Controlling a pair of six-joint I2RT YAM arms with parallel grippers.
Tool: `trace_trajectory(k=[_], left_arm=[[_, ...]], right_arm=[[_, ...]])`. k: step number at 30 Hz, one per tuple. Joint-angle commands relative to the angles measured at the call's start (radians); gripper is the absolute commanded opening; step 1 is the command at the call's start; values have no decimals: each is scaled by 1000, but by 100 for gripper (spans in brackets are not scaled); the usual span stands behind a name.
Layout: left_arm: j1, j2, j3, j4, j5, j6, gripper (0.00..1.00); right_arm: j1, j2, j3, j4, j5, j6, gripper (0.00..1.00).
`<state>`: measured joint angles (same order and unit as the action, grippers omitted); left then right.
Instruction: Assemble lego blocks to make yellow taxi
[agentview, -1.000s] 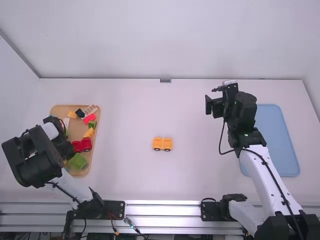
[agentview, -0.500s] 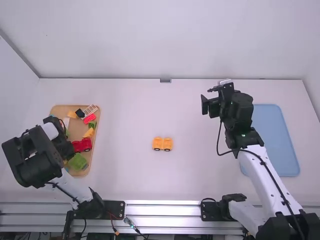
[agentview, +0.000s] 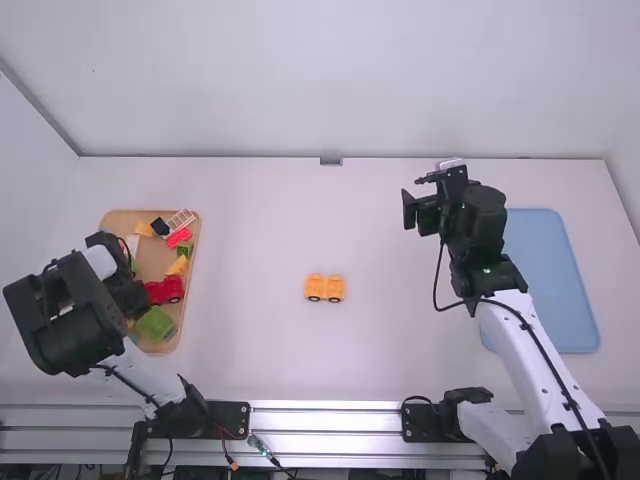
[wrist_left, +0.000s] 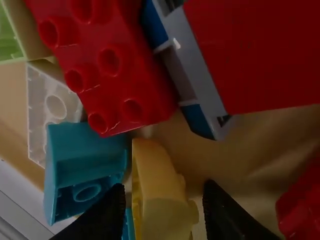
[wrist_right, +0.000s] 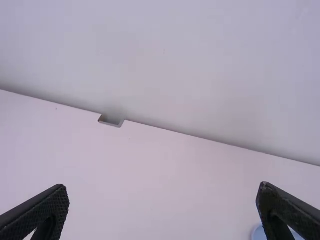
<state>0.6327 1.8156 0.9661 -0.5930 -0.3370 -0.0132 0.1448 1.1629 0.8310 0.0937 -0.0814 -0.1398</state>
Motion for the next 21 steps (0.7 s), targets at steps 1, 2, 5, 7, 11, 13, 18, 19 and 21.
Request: trace_trajectory(k=[1,2,5,7,11,13,18,19,21], left_arm=[[-4,-5,-31,14,37,10,44],[-4,-5,-41,26,30,10,47],[-4,-5,-55,29,29,16,47],[-4,-5,-57,25,31,37,44],[-4,-5,-54,26,30,36,38],[-4,-6,-56,26,30,36,37],[-4,-5,-56,26,30,36,30],[-4,-5,-55,26,30,36,28],[-4,-5,-55,29,30,36,23]], right_arm=[[0,8,38,3,0,1,99],[0,8,38,3,0,1,99],[0,8,38,3,0,1,99],[0,8,38,3,0,1,99],[0,8,38,3,0,1,99],[0,8,38,3,0,2,99],[0,8,38,3,0,1,99],[0,8,38,3,0,1,99],[0,8,38,3,0,5,99]])
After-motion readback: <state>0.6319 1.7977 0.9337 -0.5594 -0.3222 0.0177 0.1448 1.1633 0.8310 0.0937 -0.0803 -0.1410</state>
